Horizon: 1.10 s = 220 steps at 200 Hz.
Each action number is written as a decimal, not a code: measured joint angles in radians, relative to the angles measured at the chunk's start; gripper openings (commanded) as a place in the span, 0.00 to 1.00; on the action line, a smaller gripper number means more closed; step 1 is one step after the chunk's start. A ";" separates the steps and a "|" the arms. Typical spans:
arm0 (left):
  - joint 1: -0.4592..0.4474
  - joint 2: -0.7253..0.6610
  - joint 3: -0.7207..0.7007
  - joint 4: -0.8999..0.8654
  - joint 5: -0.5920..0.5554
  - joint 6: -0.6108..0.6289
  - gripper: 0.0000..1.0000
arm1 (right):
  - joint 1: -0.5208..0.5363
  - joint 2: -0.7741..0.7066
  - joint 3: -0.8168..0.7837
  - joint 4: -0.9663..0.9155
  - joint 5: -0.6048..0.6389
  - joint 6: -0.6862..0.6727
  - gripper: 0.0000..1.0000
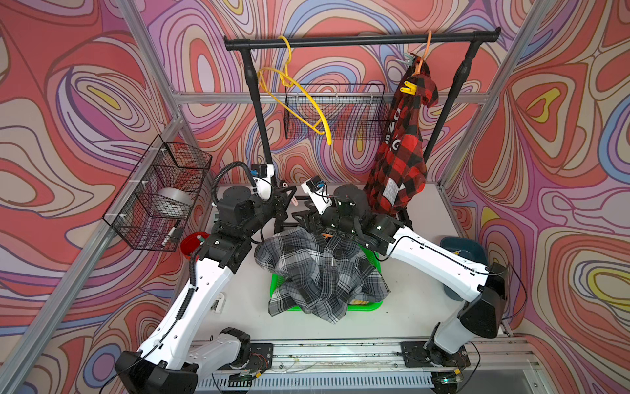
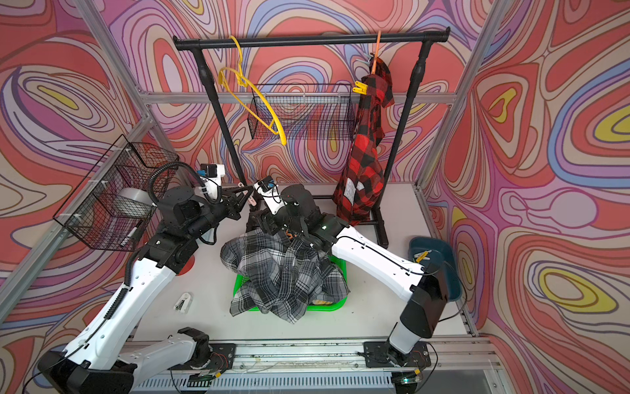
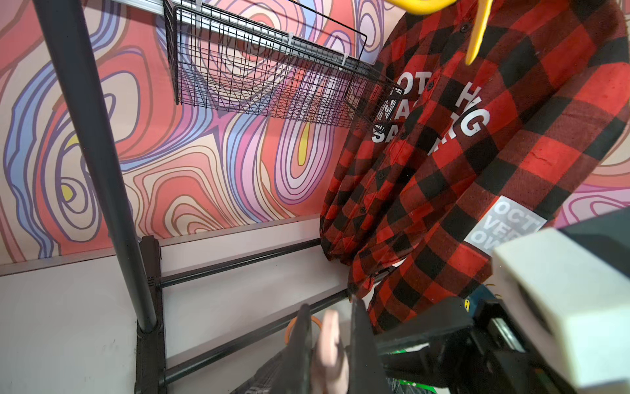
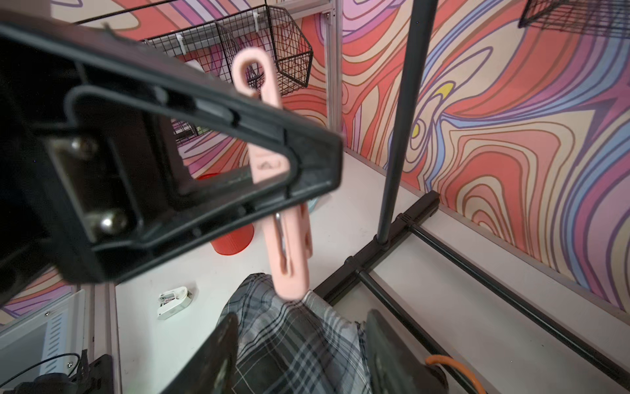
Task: Remove the clothespins securing long-sleeve shirts to the hanger
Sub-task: Place the clamp in the storage box.
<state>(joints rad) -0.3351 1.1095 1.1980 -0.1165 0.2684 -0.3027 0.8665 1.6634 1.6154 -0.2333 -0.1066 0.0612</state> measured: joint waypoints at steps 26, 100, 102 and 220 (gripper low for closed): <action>0.000 0.001 0.000 0.000 -0.001 -0.008 0.00 | 0.002 0.041 0.041 0.034 -0.006 0.001 0.59; 0.000 0.005 0.001 -0.003 -0.011 -0.013 0.00 | 0.002 0.106 0.106 0.063 0.019 -0.003 0.48; 0.001 0.005 0.002 -0.003 -0.011 -0.013 0.00 | 0.002 0.108 0.108 0.063 0.021 -0.004 0.48; 0.000 0.017 0.005 -0.014 -0.008 -0.012 0.03 | 0.014 0.149 0.135 0.054 0.053 -0.054 0.00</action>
<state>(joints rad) -0.3351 1.1263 1.2026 -0.1303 0.2607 -0.3149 0.8810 1.8126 1.7508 -0.1791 -0.0536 0.0074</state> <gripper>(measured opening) 0.087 0.164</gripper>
